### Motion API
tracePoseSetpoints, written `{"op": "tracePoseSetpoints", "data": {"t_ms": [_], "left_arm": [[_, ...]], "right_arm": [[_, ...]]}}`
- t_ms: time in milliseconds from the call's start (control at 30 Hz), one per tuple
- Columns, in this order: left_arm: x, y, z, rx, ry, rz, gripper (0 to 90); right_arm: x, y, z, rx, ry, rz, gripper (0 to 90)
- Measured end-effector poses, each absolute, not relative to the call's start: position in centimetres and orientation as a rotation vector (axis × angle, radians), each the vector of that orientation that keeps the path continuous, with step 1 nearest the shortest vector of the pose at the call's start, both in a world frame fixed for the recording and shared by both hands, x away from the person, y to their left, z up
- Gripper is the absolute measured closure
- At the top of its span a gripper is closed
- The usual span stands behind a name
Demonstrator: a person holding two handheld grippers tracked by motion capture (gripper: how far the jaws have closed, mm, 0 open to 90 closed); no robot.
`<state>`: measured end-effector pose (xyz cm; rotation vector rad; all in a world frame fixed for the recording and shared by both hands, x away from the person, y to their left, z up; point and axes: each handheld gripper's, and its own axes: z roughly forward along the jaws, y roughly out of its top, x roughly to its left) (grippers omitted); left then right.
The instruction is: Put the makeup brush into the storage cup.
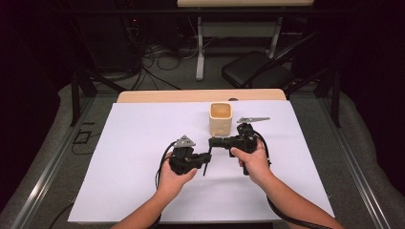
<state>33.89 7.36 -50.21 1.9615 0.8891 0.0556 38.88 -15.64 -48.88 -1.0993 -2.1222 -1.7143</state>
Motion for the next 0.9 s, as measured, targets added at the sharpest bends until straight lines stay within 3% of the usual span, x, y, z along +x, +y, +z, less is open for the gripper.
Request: {"op": "tracePoseSetpoints", "data": {"t_ms": [467,900], "left_arm": [[33.9,7.5,-50.18,1.946,0.898,0.047,82.3],[33.76,8.23,-50.11,1.896,0.921,0.041,69.0]], "right_arm": [[38.87,-15.6,-48.76,-1.094,-2.129,-1.719,83.5],[38.88,-15.67,-48.56,-1.095,-2.147,-1.727,83.6]]}}
